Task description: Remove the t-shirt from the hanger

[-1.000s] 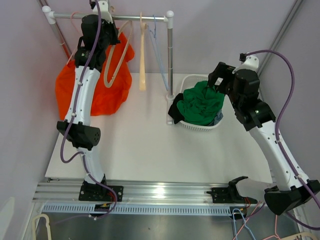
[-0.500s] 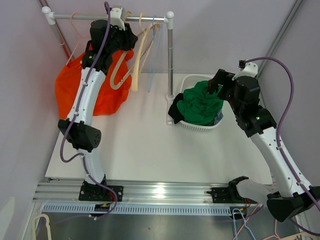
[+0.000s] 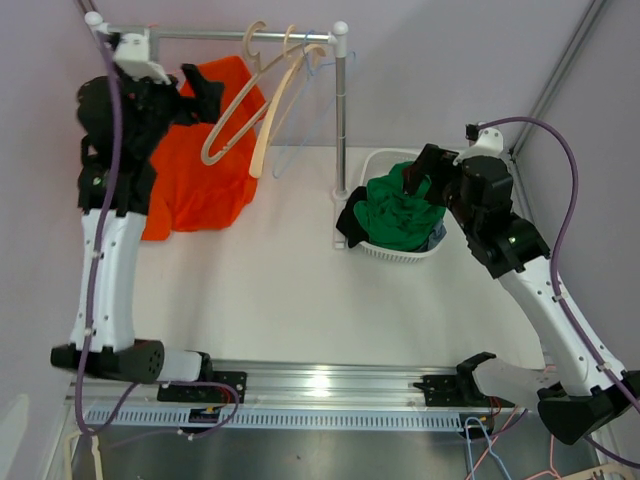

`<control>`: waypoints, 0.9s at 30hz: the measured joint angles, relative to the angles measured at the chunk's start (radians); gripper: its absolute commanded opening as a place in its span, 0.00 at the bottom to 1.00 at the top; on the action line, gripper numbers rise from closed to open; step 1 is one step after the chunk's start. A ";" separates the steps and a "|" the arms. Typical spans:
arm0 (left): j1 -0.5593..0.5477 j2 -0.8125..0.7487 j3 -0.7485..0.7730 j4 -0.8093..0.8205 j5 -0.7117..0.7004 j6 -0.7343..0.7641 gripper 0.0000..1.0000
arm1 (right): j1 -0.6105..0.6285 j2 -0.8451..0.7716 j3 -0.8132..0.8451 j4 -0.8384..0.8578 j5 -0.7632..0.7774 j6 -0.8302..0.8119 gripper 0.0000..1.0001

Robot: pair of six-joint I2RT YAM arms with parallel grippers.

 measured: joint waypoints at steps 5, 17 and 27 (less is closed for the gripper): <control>0.080 -0.148 -0.094 0.090 -0.143 -0.003 0.99 | 0.019 0.000 0.002 0.000 -0.010 0.000 0.99; 0.272 0.206 -0.076 0.069 -0.162 -0.045 0.99 | 0.022 0.029 0.068 0.017 -0.037 -0.016 0.99; 0.290 0.341 0.126 0.093 -0.123 -0.056 0.94 | 0.021 0.088 0.095 0.039 -0.066 -0.040 0.99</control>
